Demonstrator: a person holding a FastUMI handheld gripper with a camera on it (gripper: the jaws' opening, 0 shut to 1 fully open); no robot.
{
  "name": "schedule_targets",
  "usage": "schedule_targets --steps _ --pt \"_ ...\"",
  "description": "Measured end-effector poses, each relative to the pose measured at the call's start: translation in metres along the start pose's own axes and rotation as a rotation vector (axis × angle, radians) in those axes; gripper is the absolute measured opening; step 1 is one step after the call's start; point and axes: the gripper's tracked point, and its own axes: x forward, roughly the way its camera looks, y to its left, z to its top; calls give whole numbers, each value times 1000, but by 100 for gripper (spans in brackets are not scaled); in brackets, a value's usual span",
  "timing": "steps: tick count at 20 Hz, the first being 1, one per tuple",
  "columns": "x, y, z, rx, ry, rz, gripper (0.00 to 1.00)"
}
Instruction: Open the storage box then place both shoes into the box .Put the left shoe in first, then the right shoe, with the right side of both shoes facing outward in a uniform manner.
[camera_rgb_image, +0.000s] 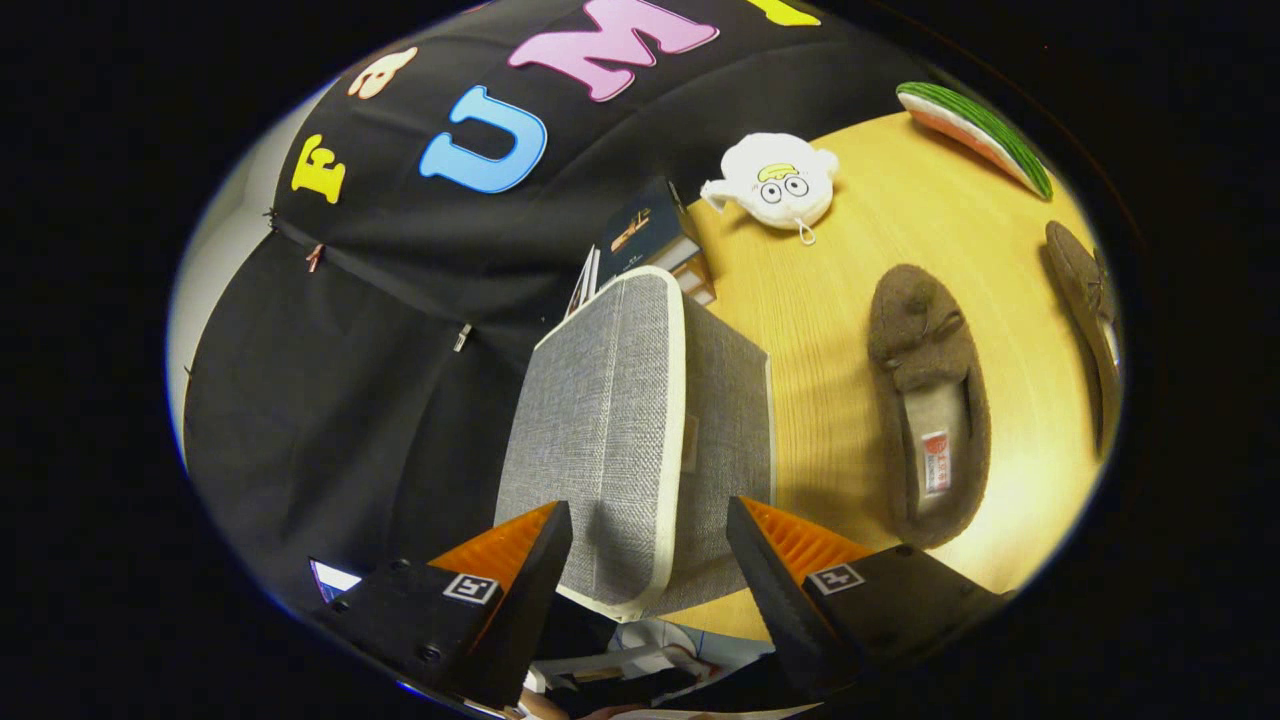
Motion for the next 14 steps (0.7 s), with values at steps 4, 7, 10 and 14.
schedule_targets --steps 4,7,10,14 --pt "10 7 -1 44 49 24 76" --pt "10 10 0 76 57 21 45" --pt "5 9 1 73 60 25 21" --pt "0 14 1 67 51 39 7"
